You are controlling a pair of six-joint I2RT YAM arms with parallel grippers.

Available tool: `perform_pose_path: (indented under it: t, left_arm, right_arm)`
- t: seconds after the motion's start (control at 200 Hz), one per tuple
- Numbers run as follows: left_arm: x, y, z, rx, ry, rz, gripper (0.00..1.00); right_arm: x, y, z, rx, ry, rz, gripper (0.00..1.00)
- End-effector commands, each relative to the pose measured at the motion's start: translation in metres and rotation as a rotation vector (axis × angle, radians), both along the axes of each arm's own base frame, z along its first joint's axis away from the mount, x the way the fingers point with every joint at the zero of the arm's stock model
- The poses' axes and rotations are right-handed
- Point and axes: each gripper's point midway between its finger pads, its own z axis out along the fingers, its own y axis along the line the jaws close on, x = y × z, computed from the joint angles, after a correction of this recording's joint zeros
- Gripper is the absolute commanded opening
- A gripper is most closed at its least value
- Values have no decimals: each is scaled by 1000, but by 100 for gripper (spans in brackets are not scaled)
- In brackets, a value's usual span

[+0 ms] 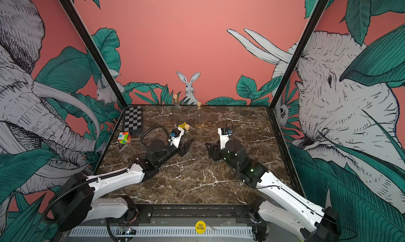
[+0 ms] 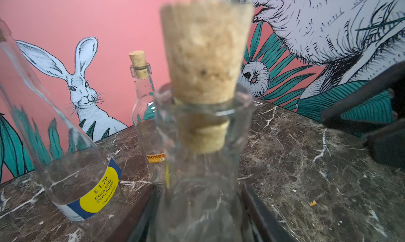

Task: Remove the label from the bottle
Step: Place the bottle at the center of the board.

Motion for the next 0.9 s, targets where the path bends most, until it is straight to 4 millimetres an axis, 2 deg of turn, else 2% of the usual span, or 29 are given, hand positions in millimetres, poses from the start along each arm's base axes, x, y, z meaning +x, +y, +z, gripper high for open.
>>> perform_pose_path:
  t: [0.0,0.235,0.355,0.475,0.665,0.895]
  left_arm:
    - [1,2,30,-109,-101,4,0]
    - [4,-2,13,-129,-90,-3,0]
    - [3,-5,7,-134,-84,-18,4]
    - [3,-6,4,-142,-81,-19,21]
    - [0,-6,3,-130,-79,-31,42]
    - [-4,-4,4,-91,-88,-40,59]
  right_arm:
    - [4,1,19,38,-28,-6,67]
    - [6,2,18,29,-14,-9,67]
    - [8,3,18,29,-6,-12,66]
    - [10,5,19,28,-2,-12,66]
    - [12,7,22,30,-1,-13,66]
    - [11,7,25,46,-2,-14,66]
